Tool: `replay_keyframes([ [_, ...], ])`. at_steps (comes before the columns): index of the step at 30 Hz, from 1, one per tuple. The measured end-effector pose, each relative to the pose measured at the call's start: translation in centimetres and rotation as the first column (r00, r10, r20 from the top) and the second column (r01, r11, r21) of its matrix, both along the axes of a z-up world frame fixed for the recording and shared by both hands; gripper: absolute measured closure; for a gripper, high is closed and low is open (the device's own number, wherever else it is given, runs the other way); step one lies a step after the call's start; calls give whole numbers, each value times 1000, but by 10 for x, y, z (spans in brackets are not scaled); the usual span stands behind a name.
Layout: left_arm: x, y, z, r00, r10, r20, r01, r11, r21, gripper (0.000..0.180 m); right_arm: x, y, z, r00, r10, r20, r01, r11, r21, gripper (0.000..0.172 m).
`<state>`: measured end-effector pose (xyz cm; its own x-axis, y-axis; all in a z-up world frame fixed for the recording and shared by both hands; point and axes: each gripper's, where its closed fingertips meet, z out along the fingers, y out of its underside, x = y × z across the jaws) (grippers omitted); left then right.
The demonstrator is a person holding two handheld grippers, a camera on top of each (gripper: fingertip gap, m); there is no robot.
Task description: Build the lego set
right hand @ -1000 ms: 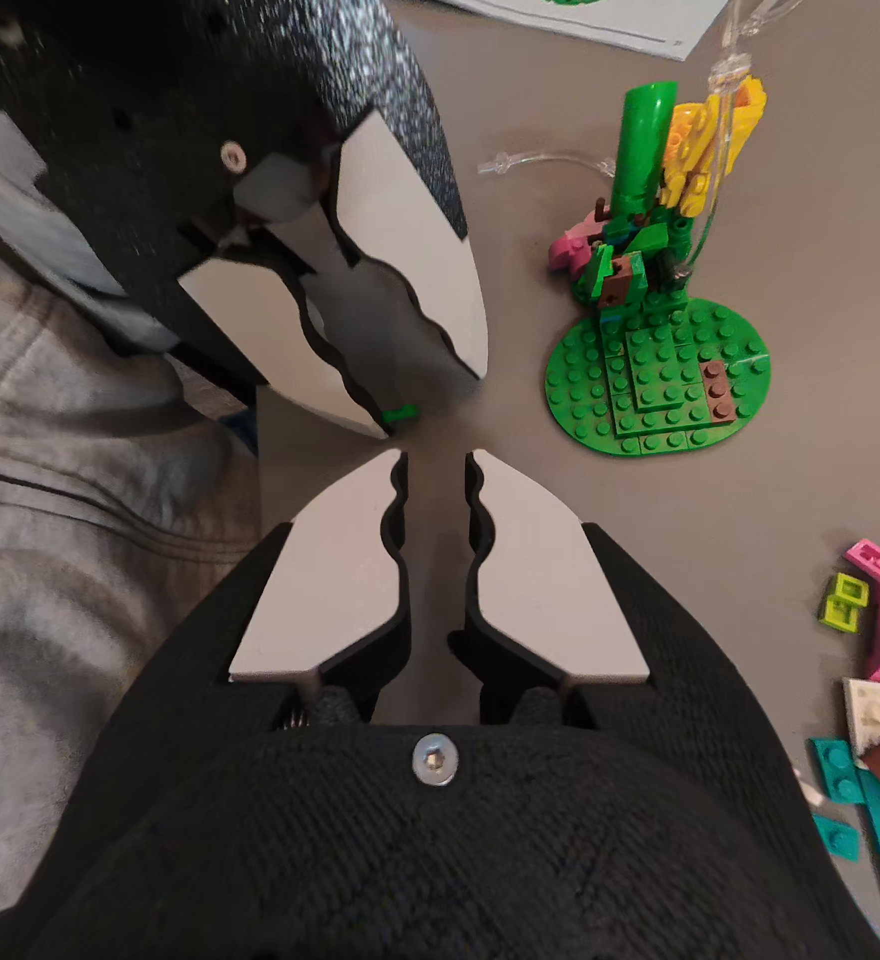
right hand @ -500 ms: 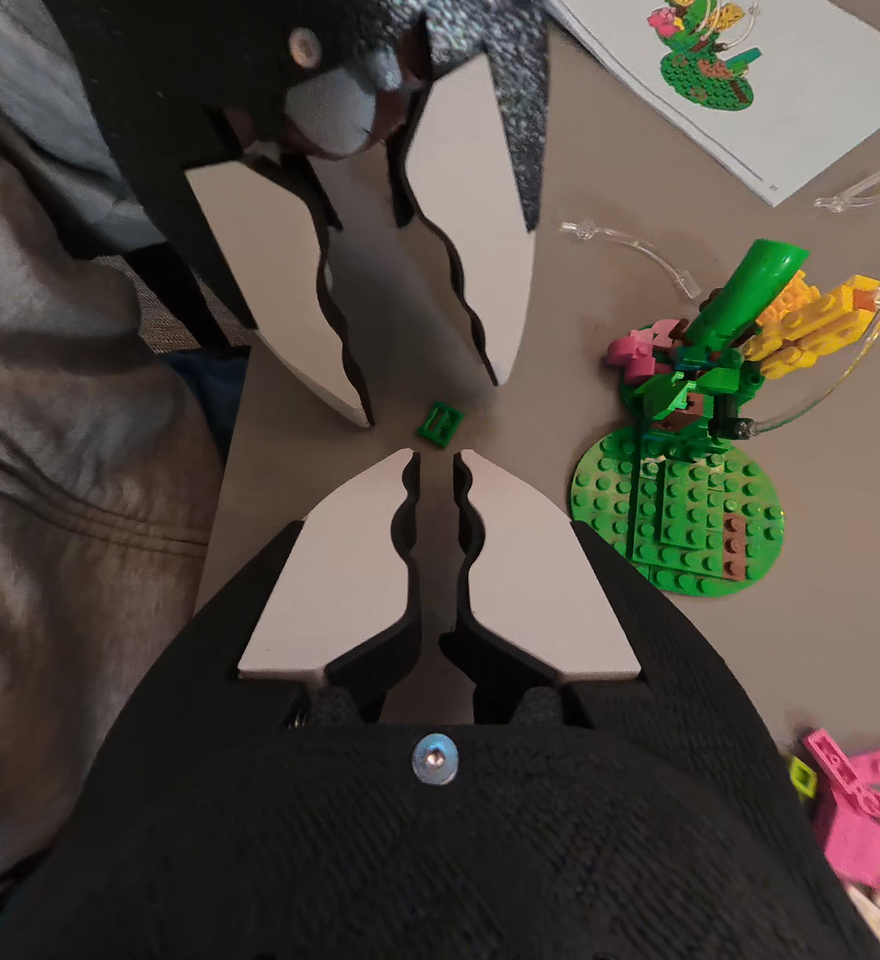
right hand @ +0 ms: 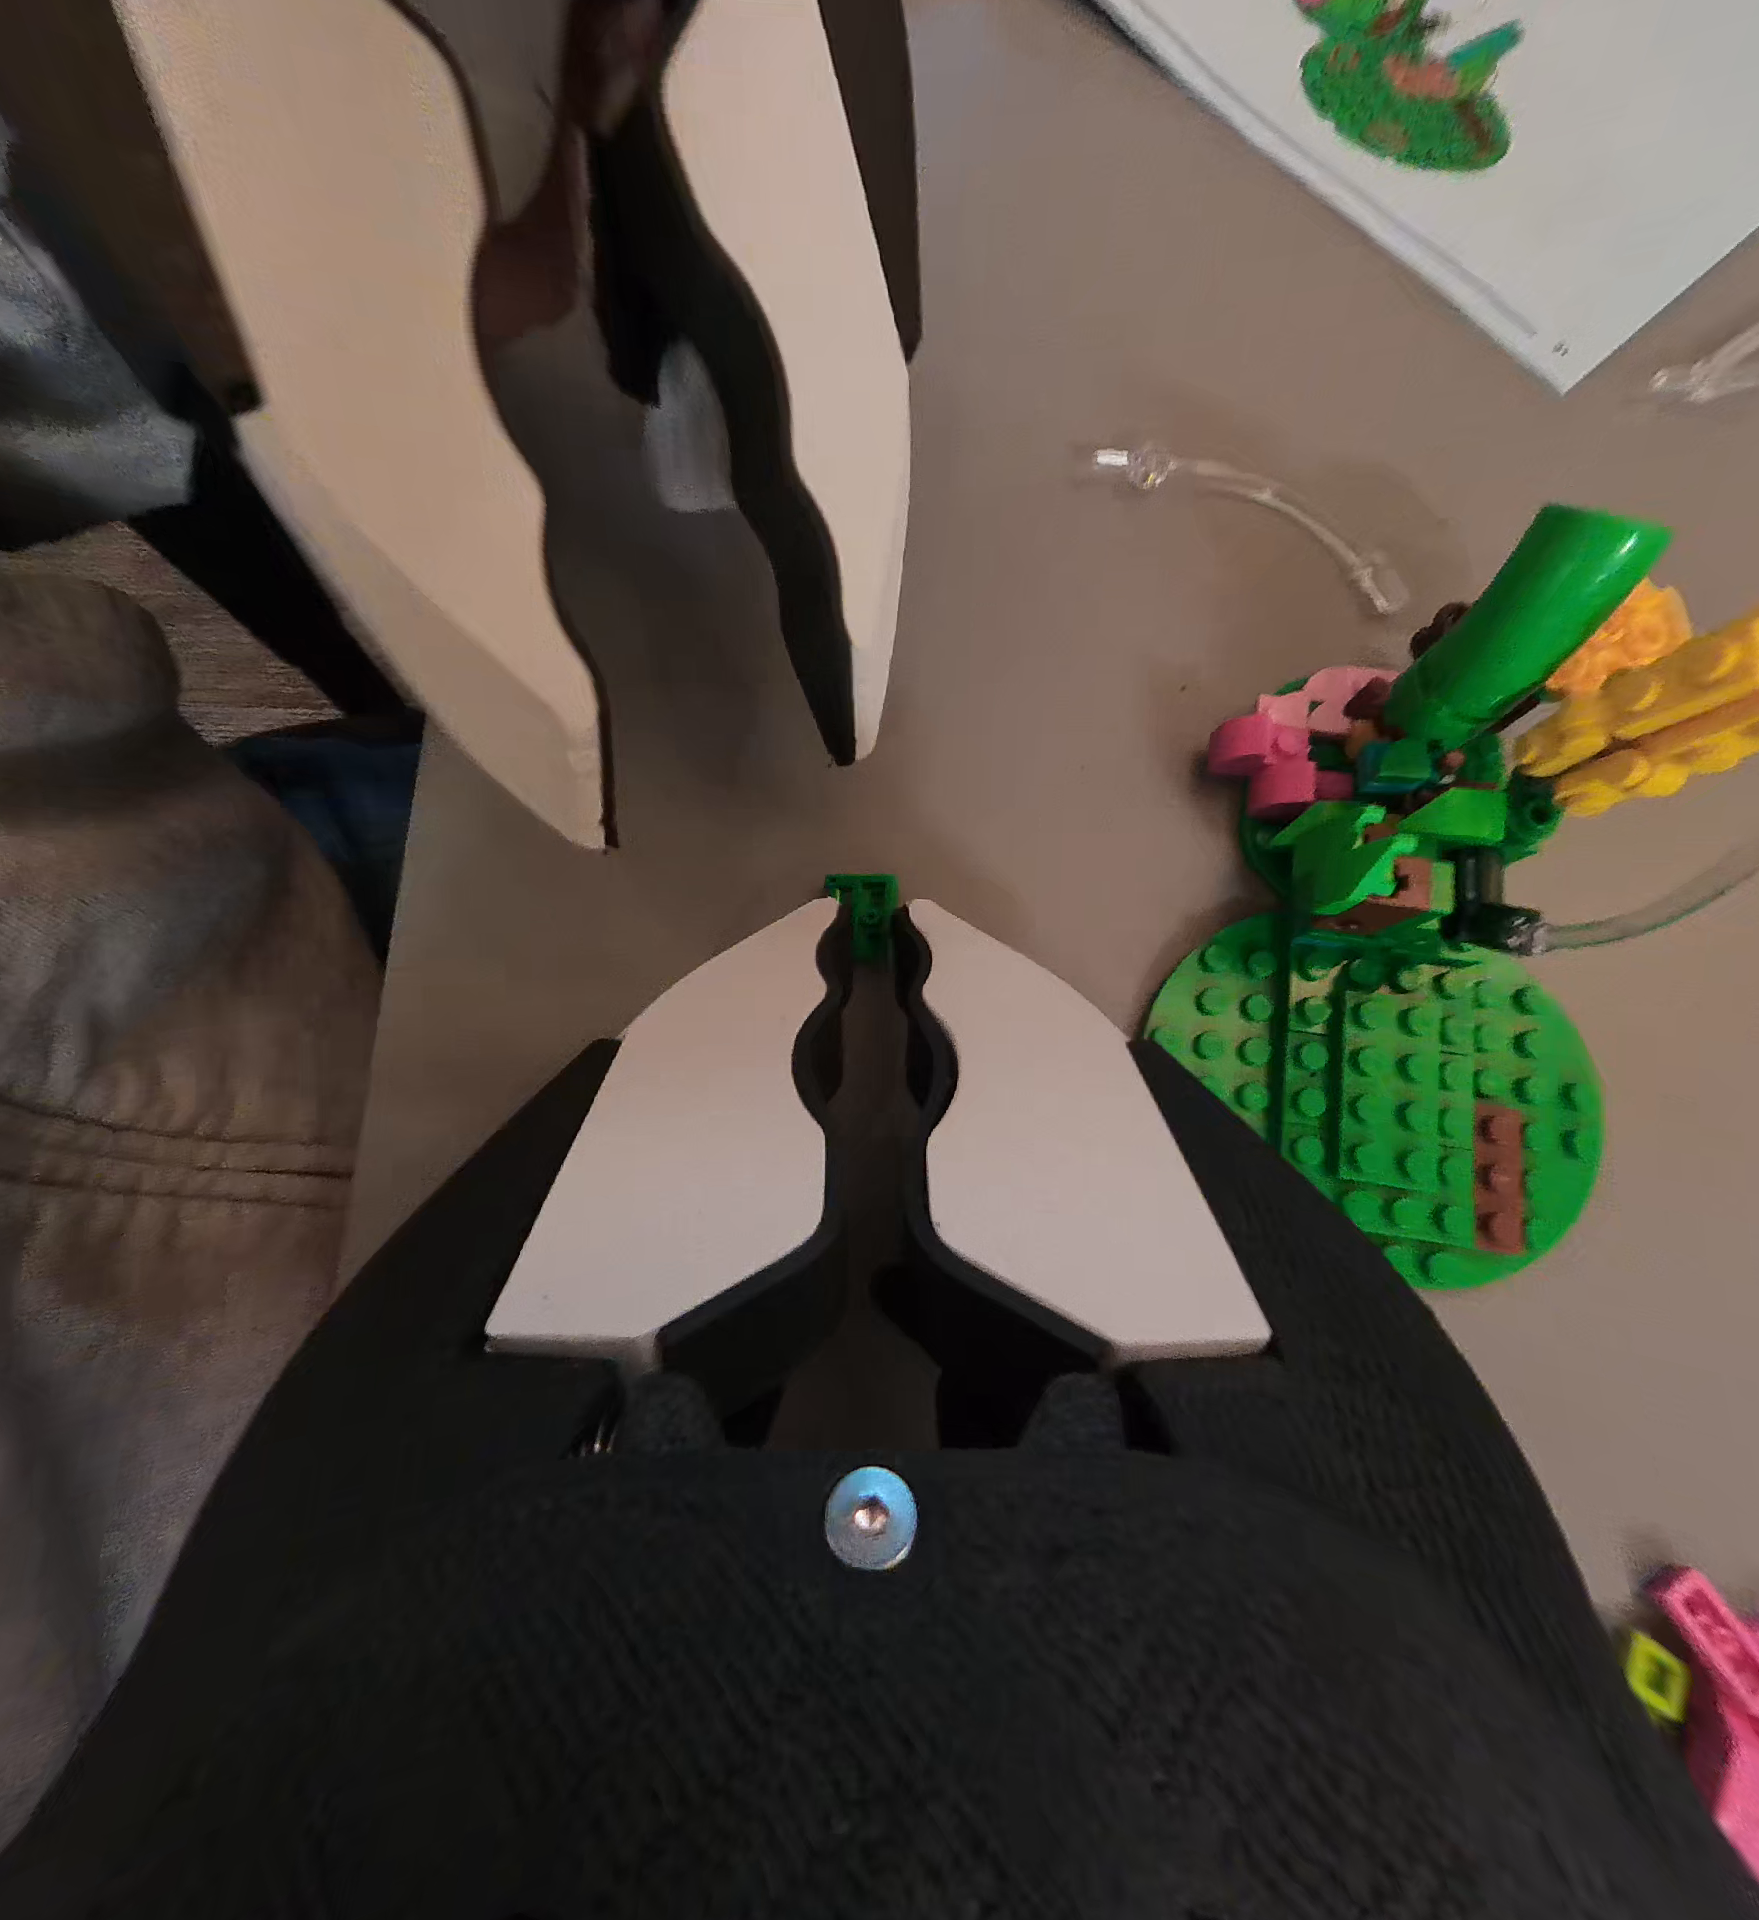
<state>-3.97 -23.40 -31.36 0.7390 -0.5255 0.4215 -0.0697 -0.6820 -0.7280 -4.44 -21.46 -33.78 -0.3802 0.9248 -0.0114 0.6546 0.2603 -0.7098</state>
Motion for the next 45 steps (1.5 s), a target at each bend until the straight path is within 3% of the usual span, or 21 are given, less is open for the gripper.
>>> replay_keyframes([
  [1, -2, 1, -1, 1000, 16, 12, -16, 1000, -4, 143, -1, 1, 3, 999, 6, -32, -6, 1000, 20, 166],
  [4, -2, 5, -1, 998, 39, 45, -40, 999, 13, 147, -3, 1, 16, 990, 34, -135, -25, 997, 71, 166],
  [8, 5, 11, 13, 994, 16, 104, -30, 991, 131, 152, -5, -2, 46, 935, 94, -343, -42, 987, 157, 166],
  [12, 11, 13, 30, 985, -13, 171, -27, 973, 231, 163, -1, -3, 67, 880, 131, -457, -42, 979, 199, 166],
  [19, 17, 10, 52, 940, -80, 330, -17, 959, 281, 174, 7, -8, 82, 813, 214, -542, -66, 958, 280, 166],
  [24, 18, 12, 52, 967, -73, 246, -18, 937, 349, 176, 10, -8, 85, 776, 285, -562, -46, 915, 400, 166],
  [26, 15, 15, 52, 987, -41, 153, -27, 908, 418, 176, 10, -5, 86, 792, 234, -564, -41, 942, 333, 166],
  [28, 4, 21, 46, 997, 49, -62, -9, 851, 526, 176, 10, 3, 89, 834, 96, -543, -25, 990, 136, 164],
  [30, -7, 26, 42, 926, 173, -336, 90, 762, 641, 177, 9, 12, 91, 892, -81, -445, 20, 990, -141, 163],
  [32, -9, 27, 41, 808, 265, -527, 232, 679, 697, 177, 9, 14, 94, 929, -187, -319, 55, 923, -381, 161],
  [33, -7, 27, 41, 762, 285, -581, 300, 640, 708, 177, 9, 12, 94, 945, -199, -261, 59, 886, -460, 160],
  [35, 3, 24, 44, 754, 275, -597, 368, 576, 730, 177, 9, 4, 98, 953, -152, -262, -2, 861, -508, 157],
  [40, 13, 13, 64, 894, 129, -430, 311, 514, 800, 177, 20, -5, 98, 909, 78, -409, -174, 964, -203, 156],
  [45, 18, 3, 75, 932, 15, -363, 310, 487, 816, 177, 26, -17, 105, 829, 232, -509, -254, 967, 26, 162],
])
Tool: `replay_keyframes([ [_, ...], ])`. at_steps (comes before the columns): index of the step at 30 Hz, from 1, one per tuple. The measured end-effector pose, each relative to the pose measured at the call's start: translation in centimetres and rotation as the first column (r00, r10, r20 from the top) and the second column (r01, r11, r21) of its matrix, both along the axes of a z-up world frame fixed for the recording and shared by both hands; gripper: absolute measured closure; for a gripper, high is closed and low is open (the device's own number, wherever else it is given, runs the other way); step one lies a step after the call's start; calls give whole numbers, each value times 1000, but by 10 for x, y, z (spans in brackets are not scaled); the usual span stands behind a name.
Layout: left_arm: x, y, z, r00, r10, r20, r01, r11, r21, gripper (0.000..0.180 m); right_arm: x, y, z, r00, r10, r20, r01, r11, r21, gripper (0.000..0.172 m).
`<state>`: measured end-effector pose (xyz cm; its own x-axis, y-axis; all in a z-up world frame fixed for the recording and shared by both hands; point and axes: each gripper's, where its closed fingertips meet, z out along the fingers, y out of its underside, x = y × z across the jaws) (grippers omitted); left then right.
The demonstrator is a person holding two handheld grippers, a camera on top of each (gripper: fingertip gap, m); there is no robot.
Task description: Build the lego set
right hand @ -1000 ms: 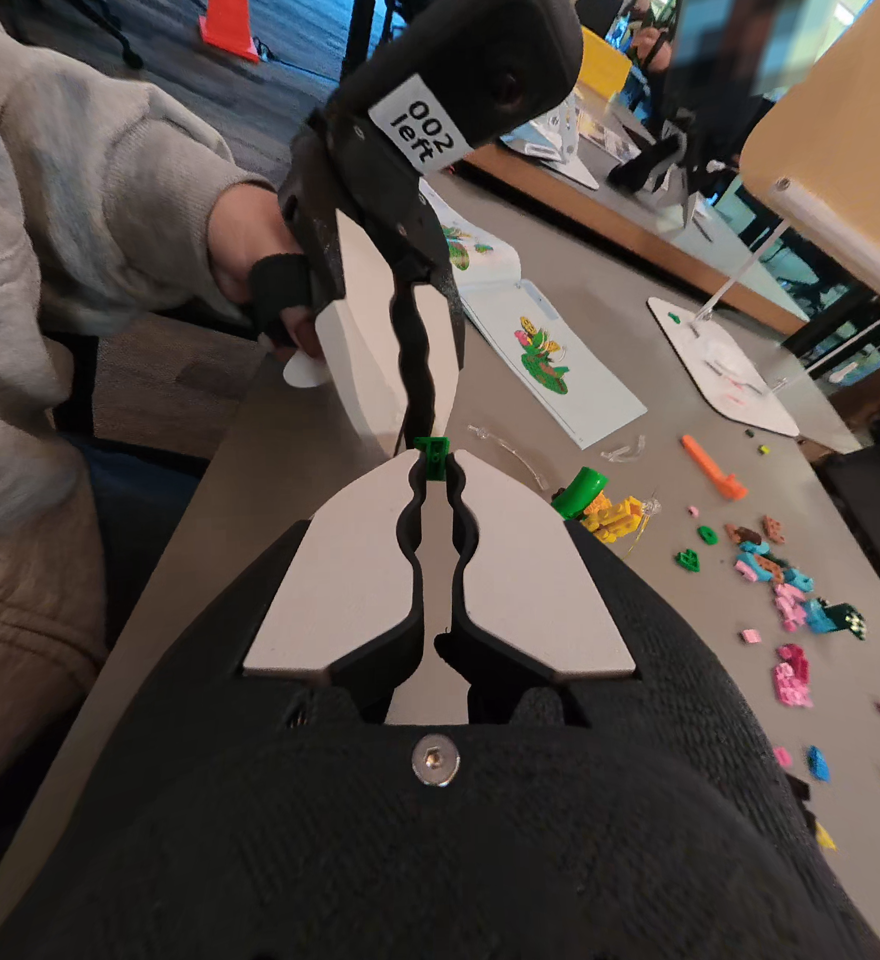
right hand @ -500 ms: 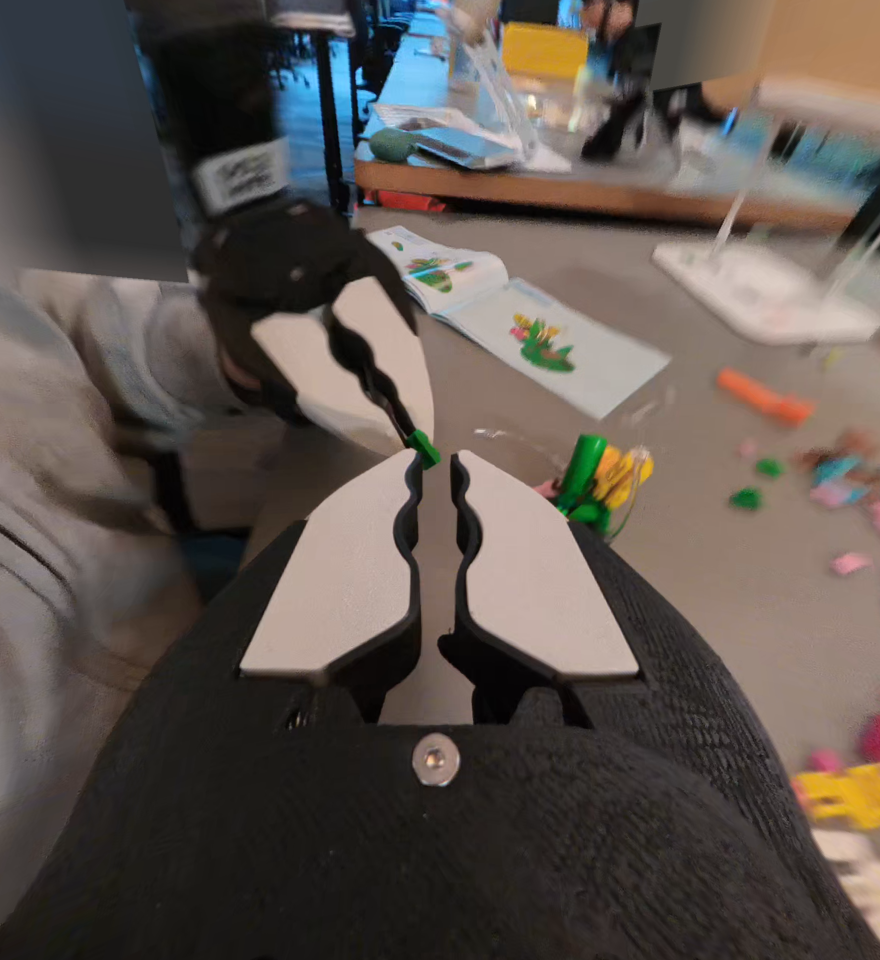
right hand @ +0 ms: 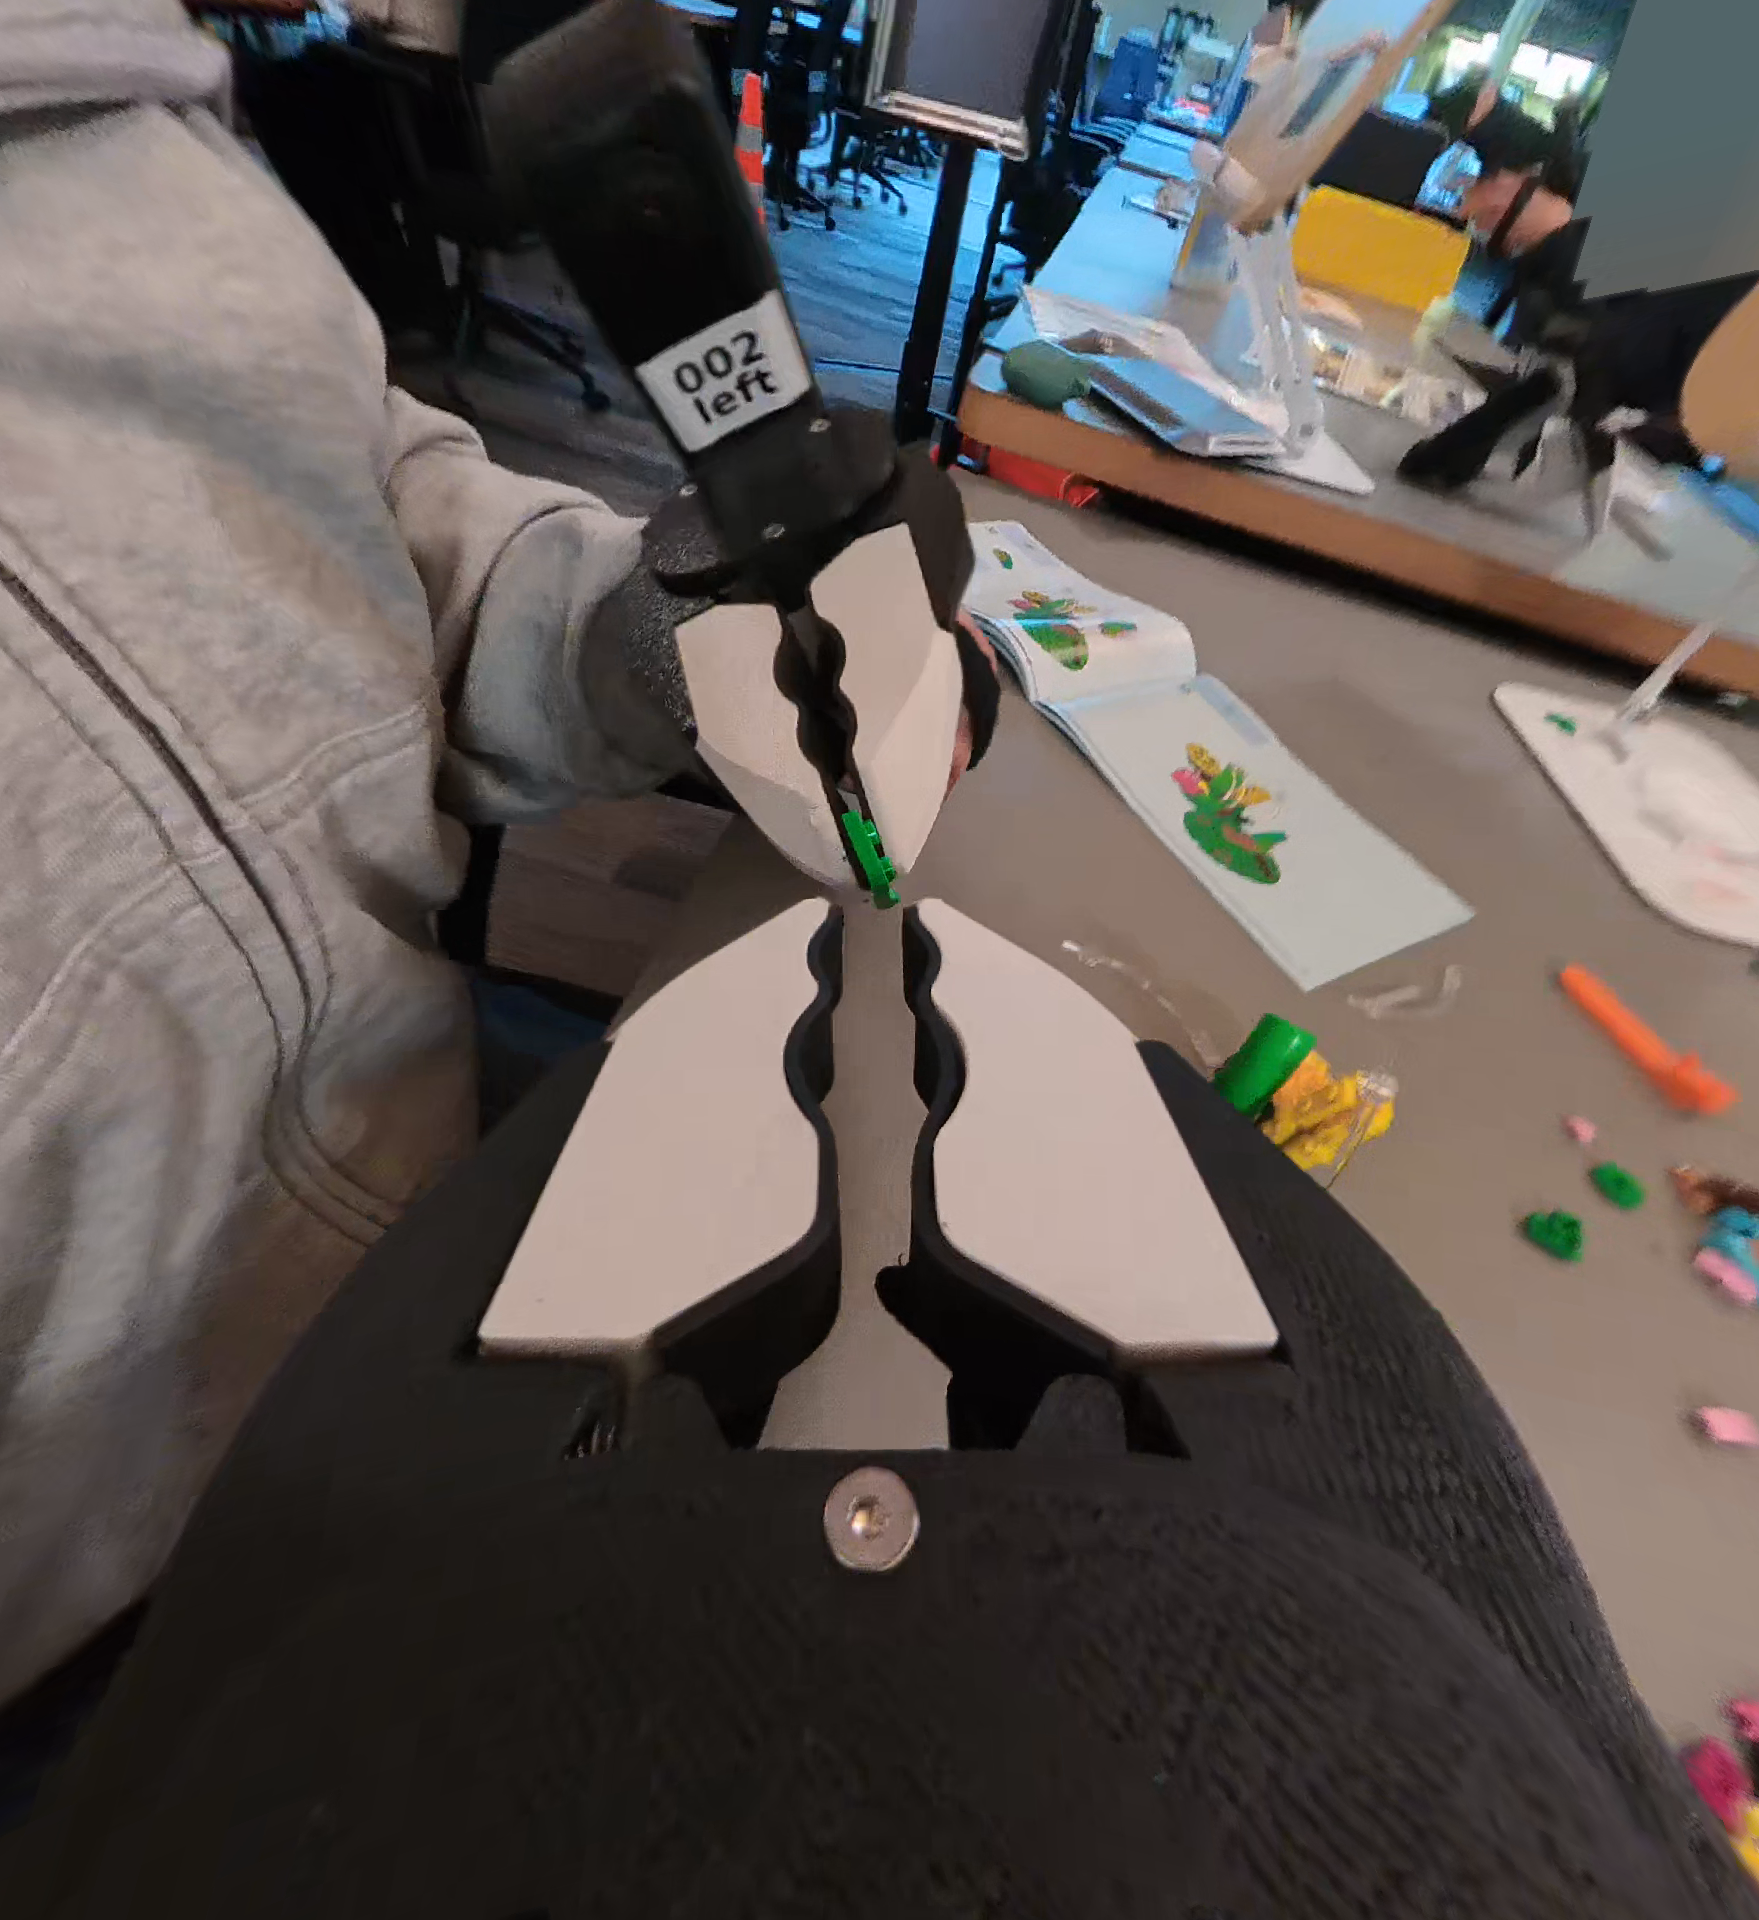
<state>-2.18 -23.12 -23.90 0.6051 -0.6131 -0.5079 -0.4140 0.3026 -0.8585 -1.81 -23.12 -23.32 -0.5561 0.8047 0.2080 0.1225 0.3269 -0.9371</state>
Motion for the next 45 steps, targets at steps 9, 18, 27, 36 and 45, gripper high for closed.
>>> replay_keyframes([
  [9, 14, -10, -3, 993, -116, 28, 117, 993, -31, 177, 3, -18, -4, 996, 86, -23, -84, 994, 75, 168],
  [18, -4, 8, -6, 993, 26, 118, -17, 997, -76, 160, -3, 3, -4, 997, -22, -76, 33, 989, 147, 168],
  [27, -36, 51, 9, 974, 192, 119, -197, 980, 30, 113, -7, 84, -7, 922, -338, -187, 378, 890, 256, 169],
  [36, -76, 77, 7, 934, 306, 183, -319, 947, 47, 98, -1, 114, -18, 858, -451, -244, 502, 837, 218, 169],
  [45, -67, 73, 1, 934, 276, 227, -276, 961, -32, 99, -2, 119, -35, 856, -472, -212, 514, 823, 242, 169],
])
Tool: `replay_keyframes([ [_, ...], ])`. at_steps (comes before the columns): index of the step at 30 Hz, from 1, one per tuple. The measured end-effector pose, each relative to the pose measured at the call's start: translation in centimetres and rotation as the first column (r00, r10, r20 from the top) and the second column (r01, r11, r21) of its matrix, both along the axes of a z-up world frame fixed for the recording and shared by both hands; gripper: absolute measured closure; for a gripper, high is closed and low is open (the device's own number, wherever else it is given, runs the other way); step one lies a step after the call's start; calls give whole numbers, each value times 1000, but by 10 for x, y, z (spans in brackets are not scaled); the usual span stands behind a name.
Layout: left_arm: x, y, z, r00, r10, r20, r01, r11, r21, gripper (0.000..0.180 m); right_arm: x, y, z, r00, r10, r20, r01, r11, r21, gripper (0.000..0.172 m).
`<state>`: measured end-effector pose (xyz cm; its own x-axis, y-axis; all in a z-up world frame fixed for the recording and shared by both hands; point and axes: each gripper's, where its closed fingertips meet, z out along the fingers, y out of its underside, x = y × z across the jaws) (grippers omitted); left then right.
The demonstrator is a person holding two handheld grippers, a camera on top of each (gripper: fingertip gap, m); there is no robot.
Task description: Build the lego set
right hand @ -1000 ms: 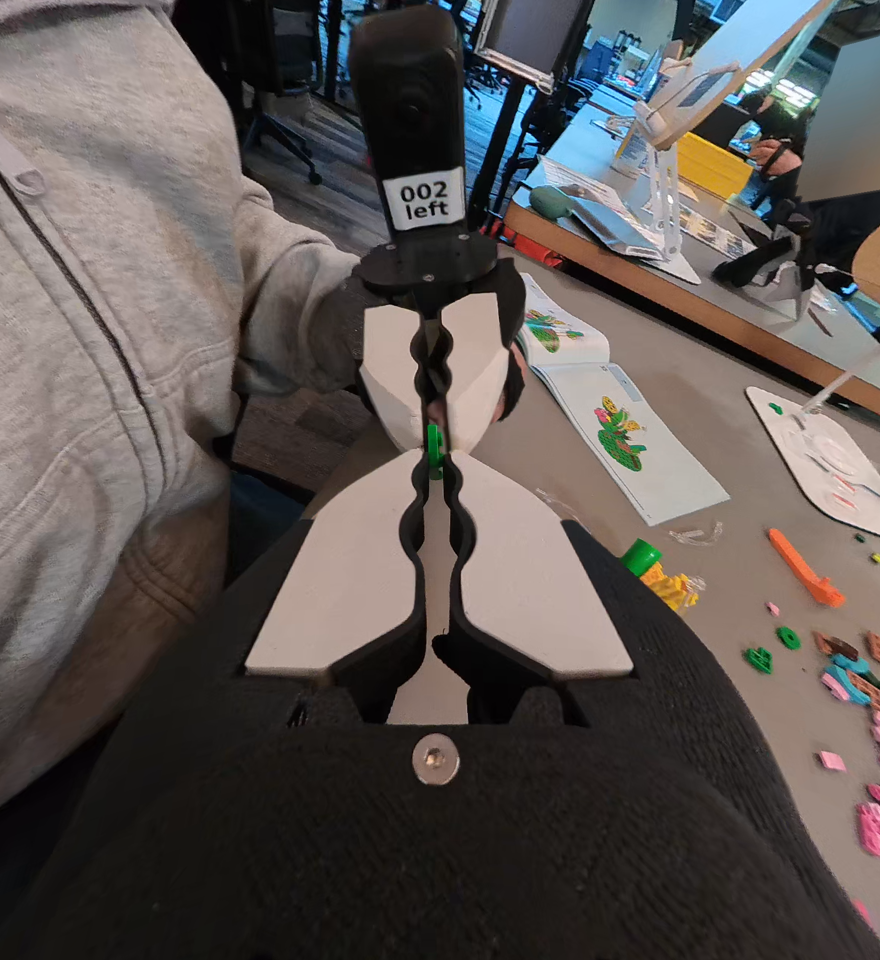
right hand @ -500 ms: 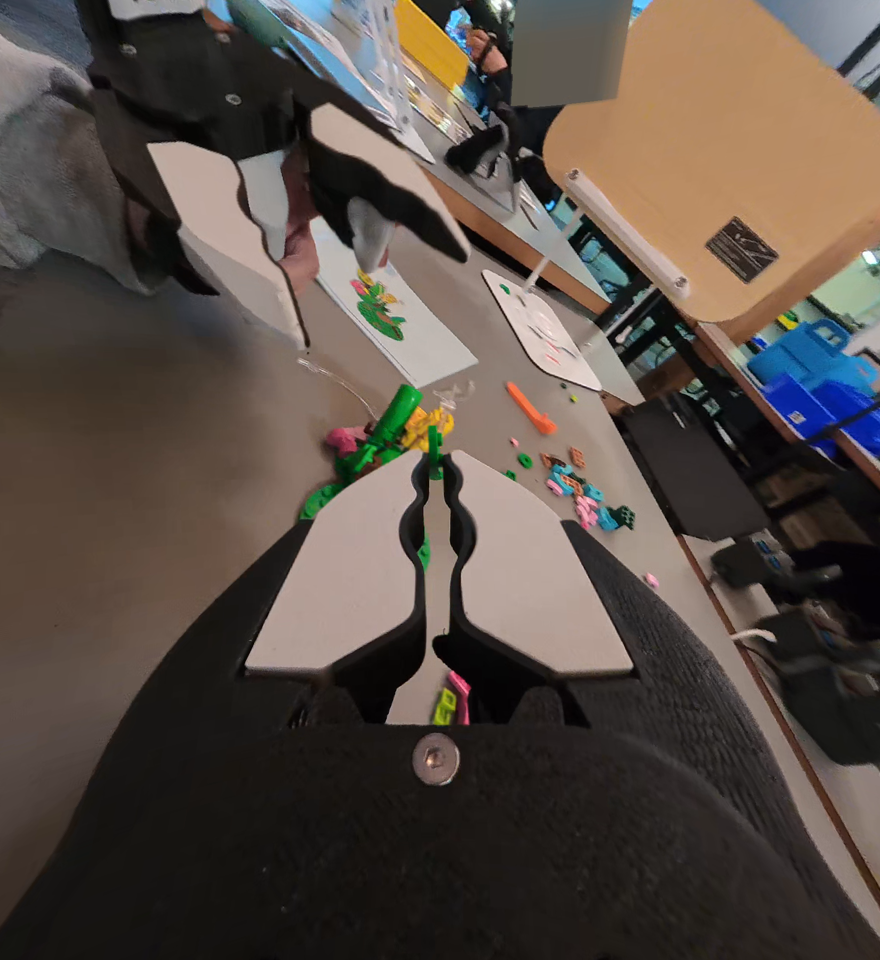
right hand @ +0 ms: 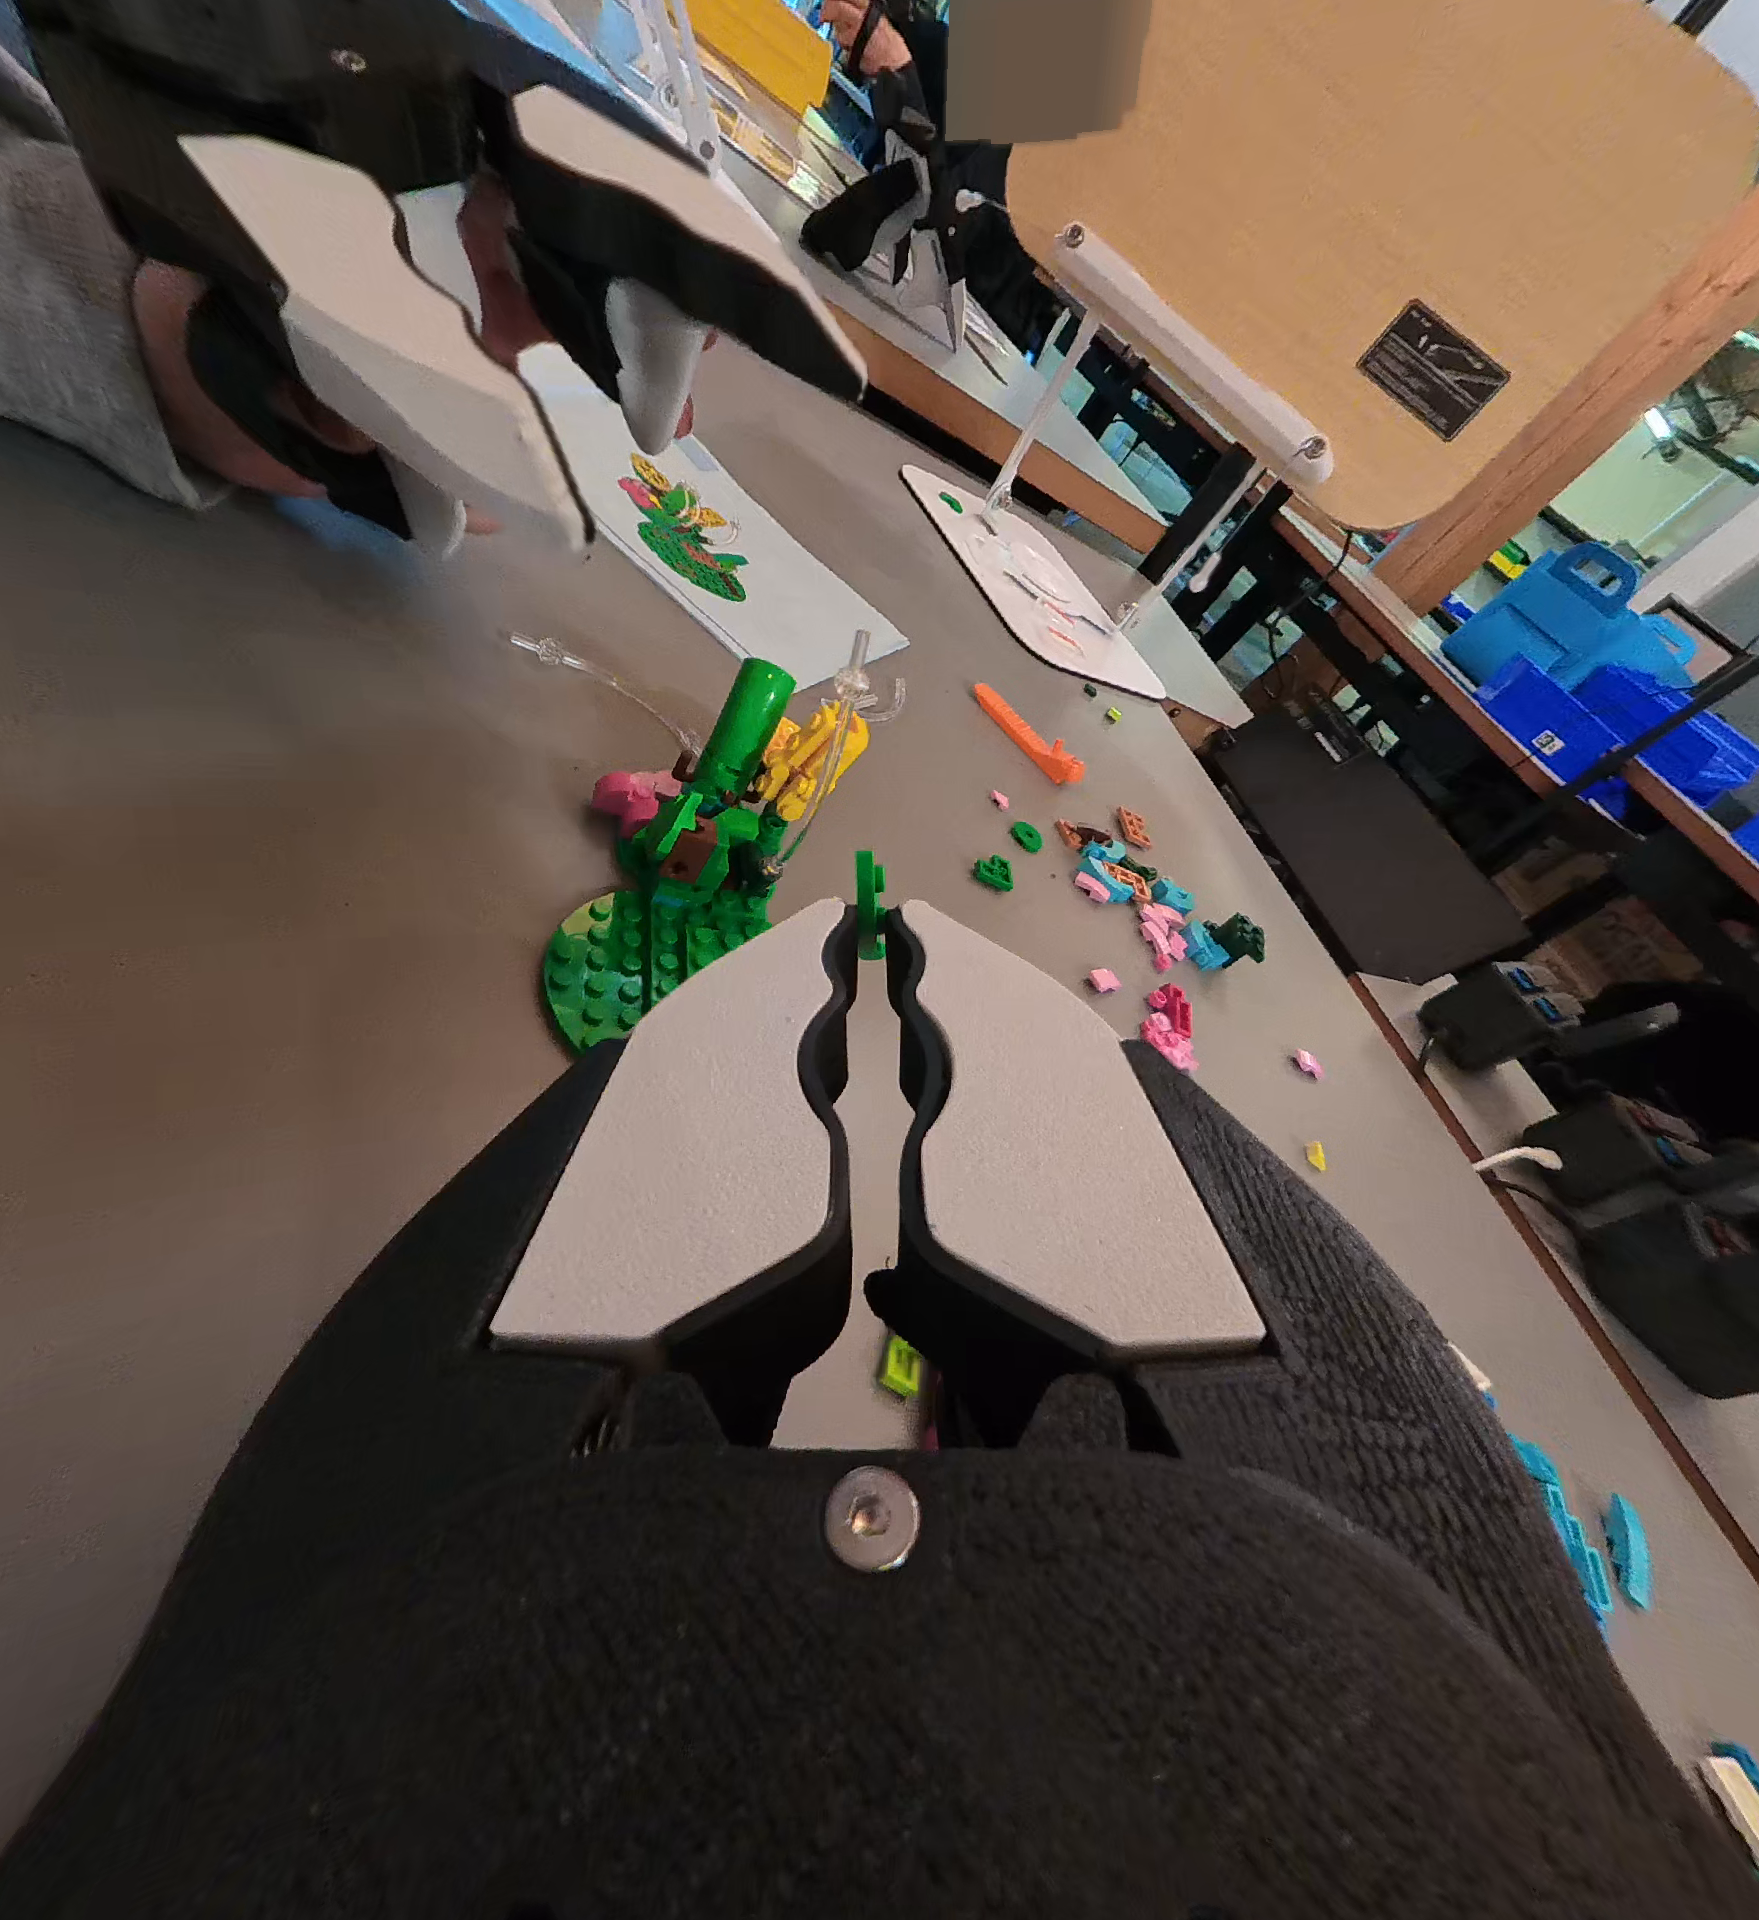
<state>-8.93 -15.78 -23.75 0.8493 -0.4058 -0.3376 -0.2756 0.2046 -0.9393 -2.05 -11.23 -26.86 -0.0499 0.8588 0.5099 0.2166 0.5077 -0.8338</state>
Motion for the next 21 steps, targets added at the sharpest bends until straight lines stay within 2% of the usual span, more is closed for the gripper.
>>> replay_keyframes([
  [8, -14, 5, 2, 993, 37, 112, -32, 998, -45, 102, -4, 2, -20, 994, -24, 108, 17, 997, 69, 169],
  [17, -13, 10, -2, 994, 44, 95, -38, 997, -67, 104, -21, -1, -39, 956, -84, 280, -17, 941, 338, 168],
  [21, -10, 10, -4, 996, 33, 86, -27, 997, -70, 105, -26, -2, -40, 950, -106, 293, -19, 919, 393, 168],
])
